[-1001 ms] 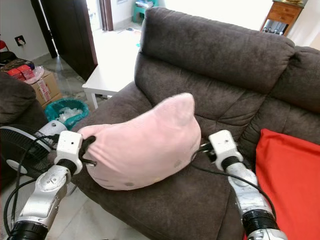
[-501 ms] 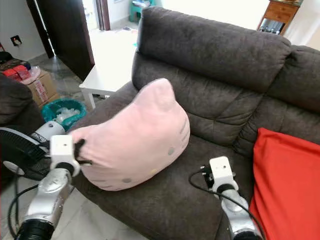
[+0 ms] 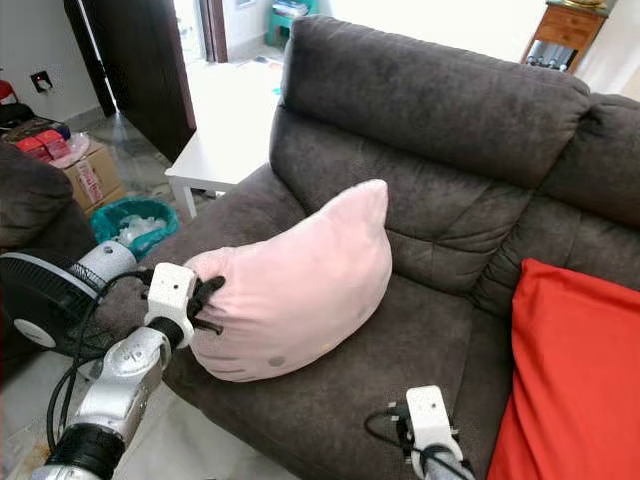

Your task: Move the pillow to the sofa from floor

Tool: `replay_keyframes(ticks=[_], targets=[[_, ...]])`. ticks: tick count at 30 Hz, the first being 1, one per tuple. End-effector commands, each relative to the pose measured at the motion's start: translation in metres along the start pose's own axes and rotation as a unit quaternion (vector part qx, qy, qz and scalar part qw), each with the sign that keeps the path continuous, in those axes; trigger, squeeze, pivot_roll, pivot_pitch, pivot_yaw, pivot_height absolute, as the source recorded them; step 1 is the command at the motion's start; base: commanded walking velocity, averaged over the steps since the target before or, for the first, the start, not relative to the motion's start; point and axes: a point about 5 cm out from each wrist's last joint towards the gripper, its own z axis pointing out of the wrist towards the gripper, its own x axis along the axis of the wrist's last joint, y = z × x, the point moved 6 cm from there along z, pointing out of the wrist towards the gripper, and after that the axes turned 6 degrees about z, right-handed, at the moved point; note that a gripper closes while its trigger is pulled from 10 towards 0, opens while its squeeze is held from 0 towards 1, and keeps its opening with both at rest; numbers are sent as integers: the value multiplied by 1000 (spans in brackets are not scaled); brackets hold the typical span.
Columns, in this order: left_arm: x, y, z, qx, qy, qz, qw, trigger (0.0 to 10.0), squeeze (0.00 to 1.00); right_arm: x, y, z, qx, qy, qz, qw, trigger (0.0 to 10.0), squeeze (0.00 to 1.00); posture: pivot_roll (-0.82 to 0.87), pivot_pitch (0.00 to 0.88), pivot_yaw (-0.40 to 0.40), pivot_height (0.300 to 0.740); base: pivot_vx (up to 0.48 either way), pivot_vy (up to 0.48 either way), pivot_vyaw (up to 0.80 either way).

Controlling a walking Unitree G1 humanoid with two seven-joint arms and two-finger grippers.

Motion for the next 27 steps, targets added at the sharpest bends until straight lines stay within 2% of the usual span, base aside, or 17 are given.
replay_keyframes(ticks=[1, 2, 3, 4, 6, 7, 9, 10, 11, 13, 15, 17, 23, 24, 25, 27], targets=[[-13, -50, -6, 114, -28, -17, 993, 10000, 0, -21, 1, -5, -1, -30, -5, 1000, 10000, 0, 116, 60, -98, 740, 0, 0, 0], [-16, -62, -10, 150, -36, -30, 988, 10000, 0, -25, 1, -6, -3, -35, -1, 999, 10000, 0, 121, 59, -98, 740, 0, 0, 0], [-16, -62, -10, 150, -36, -30, 988, 10000, 0, -25, 1, -6, -3, -35, -1, 999, 10000, 0, 121, 59, -98, 740, 0, 0, 0], [-23, -77, -18, 196, -49, -40, 979, 10000, 0, -32, 1, -9, -3, -45, -1, 999, 10000, 0, 122, 58, -98, 740, 0, 0, 0], [-25, -73, -19, 188, -49, -44, 980, 10000, 0, -34, 1, -9, -4, -47, 2, 999, 10000, 0, 123, 55, -97, 740, 0, 0, 0], [-25, -58, -17, 152, -44, -40, 987, 10000, 0, -36, 2, -10, -6, -48, 4, 999, 10000, 0, 119, 52, -97, 740, 0, 0, 0], [-22, -39, -13, 105, -34, -31, 993, 10000, 0, -38, 4, -10, -8, -53, 2, 999, 10000, 0, 118, 49, -98, 740, 0, 0, 0], [-22, -39, -13, 105, -34, -31, 993, 10000, 0, -38, 4, -10, -8, -53, 2, 999, 10000, 0, 118, 49, -98, 740, 0, 0, 0], [-11, 19, -10, -45, -3, 10, 999, 10000, 0, -39, 5, -11, -7, -57, 1, 998, 10000, 0, 122, 44, -100, 740, 0, 0, 0], [-7, 59, -16, -147, 14, 27, 989, 10000, 0, -37, 2, -10, -3, -56, -1, 998, 10000, 0, 123, 43, -99, 740, 0, 0, 0], [-6, 68, -18, -165, 17, 16, 986, 10000, 0, -36, 1, -9, -3, -54, 1, 999, 10000, 0, 119, 41, -98, 740, 0, 0, 0], [-7, 79, -22, -195, 19, 30, 980, 10000, 0, -36, 1, -9, -4, -53, 6, 999, 10000, 0, 115, 39, -96, 740, 0, 0, 0], [-11, 83, -34, -244, 17, 55, 968, 10000, 0, -40, -2, -11, 5, -58, 9, 998, 10000, 0, 124, 44, -100, 740, 0, 0, 0], [-15, 83, -44, -279, 15, 71, 958, 10000, 0, -42, -3, -11, 6, -60, 9, 998, 10000, 0, 126, 48, -100, 740, 0, 0, 0], [-15, 83, -44, -279, 15, 71, 958, 10000, 0, -42, -3, -11, 6, -60, 9, 998, 10000, 0, 126, 48, -100, 740, 0, 0, 0], [-17, 84, -52, -305, 11, 80, 949, 10000, 0, -43, -3, -12, 6, -61, 10, 998, 10000, 0, 129, 50, -101, 740, 0, 0, 0]])
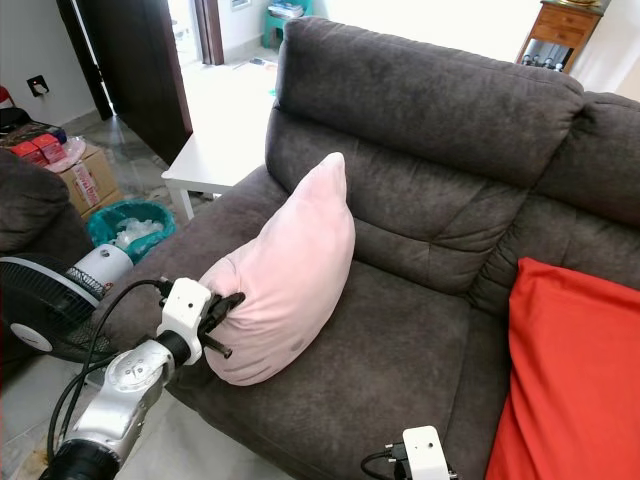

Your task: Move the pillow to the sofa from floor

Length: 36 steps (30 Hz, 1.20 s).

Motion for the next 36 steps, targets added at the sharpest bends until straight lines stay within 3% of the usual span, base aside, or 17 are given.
replay_keyframes(ticks=[1, 7, 15, 18, 20, 22, 26, 36], targets=[[-10, 20, -6, -60, -26, 8, 998, 10000, 0, -7, 3, -2, -4, -11, 5, 1000, 10000, 0, 130, 51, -101, 740, 0, 0, 0], [-18, 34, -29, -130, -54, 52, 989, 10000, 0, -6, 5, -1, -3, -12, 6, 1000, 10000, 0, 134, 54, -107, 740, 0, 0, 0], [-18, 27, -37, -113, -58, 61, 990, 10000, 0, -4, 6, 0, -2, -12, 2, 1000, 10000, 0, 139, 52, -113, 740, 0, 0, 0], [-23, 9, -40, -62, -66, 65, 994, 10000, 0, -3, 6, 0, -1, -11, 1, 1000, 10000, 0, 139, 51, -113, 740, 0, 0, 0], [-28, -20, -42, 24, -77, 54, 995, 10000, 0, -3, 6, 0, -1, -10, 1, 1000, 10000, 0, 140, 51, -114, 740, 0, 0, 0], [-33, -40, -46, 84, -86, 50, 992, 10000, 0, -3, 6, 0, 0, -11, 1, 1000, 10000, 0, 138, 51, -114, 740, 0, 0, 0], [-41, -61, -51, 161, -100, 24, 982, 10000, 0, -3, 6, 0, 3, -12, -1, 1000, 10000, 0, 137, 51, -115, 740, 0, 0, 0], [-32, -48, -31, 174, -69, -13, 982, 10000, 0, -4, 7, 0, 4, -14, 2, 1000, 10000, 0, 132, 53, -118, 740, 0, 0, 0]])
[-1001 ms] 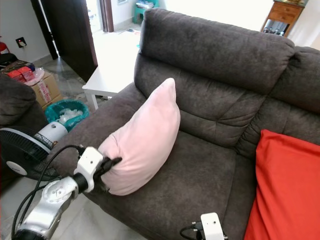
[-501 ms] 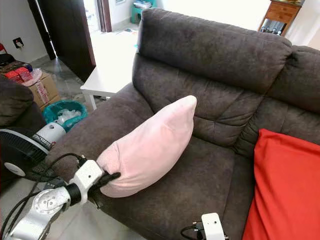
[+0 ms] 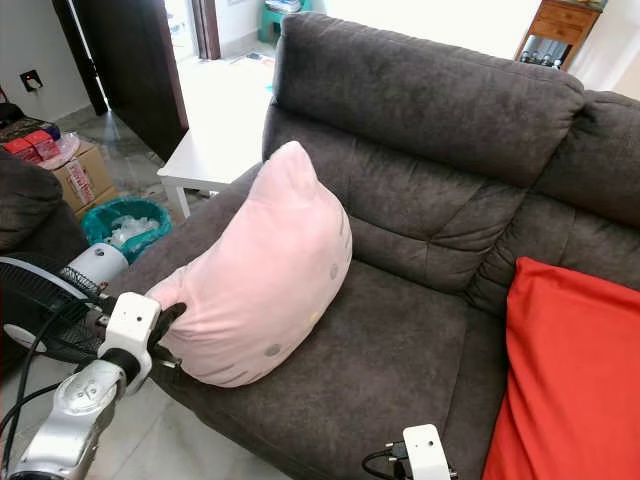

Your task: Move the pillow to the sofa from floor

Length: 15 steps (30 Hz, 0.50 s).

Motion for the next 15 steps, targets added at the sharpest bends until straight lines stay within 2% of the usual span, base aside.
replay_keyframes(ticks=[1, 4, 6, 8, 9, 11, 12, 13, 14, 15], targets=[[-10, 7, 0, -9, -16, -4, 1000, 10000, 0, -6, 5, -1, -5, -10, 3, 1000, 10000, 0, 129, 52, -116, 740, 0, 0, 0], [-3, 18, 3, -29, 1, 4, 1000, 10000, 0, -6, 6, -1, -6, -10, 5, 1000, 10000, 0, 128, 53, -115, 740, 0, 0, 0], [-1, 17, 3, -24, 5, 4, 1000, 10000, 0, -6, 6, -1, -6, -10, 6, 1000, 10000, 0, 125, 53, -113, 740, 0, 0, 0], [6, 7, 6, 12, 21, -3, 1000, 10000, 0, -7, 6, -2, -6, -11, 6, 1000, 10000, 0, 125, 49, -110, 740, 0, 0, 0], [6, 7, 6, 12, 21, -3, 1000, 10000, 0, -7, 6, -2, -6, -11, 6, 1000, 10000, 0, 125, 49, -110, 740, 0, 0, 0], [15, -4, 7, 55, 40, -4, 998, 10000, 0, -8, 6, -2, -7, -13, 11, 1000, 10000, 0, 126, 42, -107, 740, 0, 0, 0], [20, -7, 8, 65, 50, -6, 997, 10000, 286, -10, 5, -2, -7, -15, 14, 1000, 10000, 0, 122, 38, -105, 740, 0, 0, 0], [21, -7, 8, 66, 52, -6, 996, 10000, 286, -10, 5, -2, -7, -16, 14, 1000, 10000, 0, 122, 38, -105, 740, 0, 0, 0], [23, -9, 8, 73, 55, -9, 996, 10000, 690, -10, 5, -2, -7, -16, 14, 1000, 10000, 0, 122, 36, -105, 740, 0, 0, 0], [25, -10, 8, 79, 59, -11, 995, 10000, 827, -10, 5, -2, -6, -17, 14, 1000, 10000, 0, 124, 36, -104, 740, 0, 0, 0]])
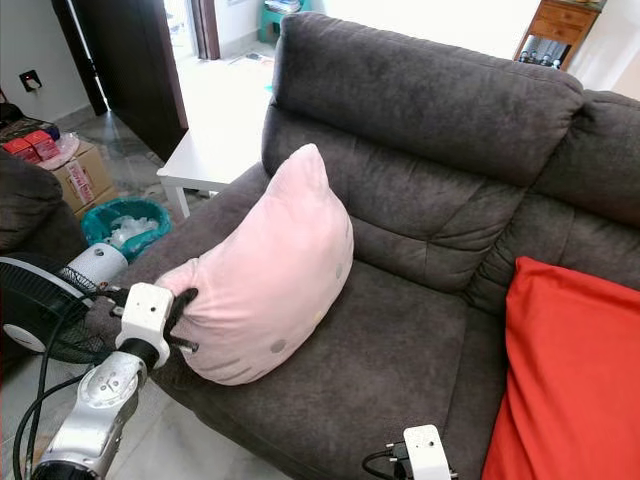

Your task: Move the pillow to the sofa from floor

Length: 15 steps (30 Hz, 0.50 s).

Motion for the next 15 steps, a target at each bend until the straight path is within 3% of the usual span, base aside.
replay_keyframes(ticks=[1, 5, 6, 15], targets=[[10, -9, 2, 25, 21, 8, 999, 10000, 839, -9, 4, -2, -5, -14, 7, 1000, 10000, 0, 125, 34, -103, 740, 0, 0, 0], [15, -7, 3, 24, 30, 11, 999, 10000, 910, -9, 3, -2, -4, -15, 9, 1000, 10000, 0, 124, 28, -98, 740, 0, 0, 0], [18, -5, 3, 24, 38, 17, 999, 10000, 980, -10, 2, -2, -4, -18, 8, 1000, 10000, 0, 122, 23, -93, 740, 0, 0, 0], [33, -3, -2, 33, 75, 50, 995, 10000, 1000, -13, 1, -2, -5, -22, 14, 1000, 10000, 0, 124, 8, -88, 740, 0, 0, 0]])
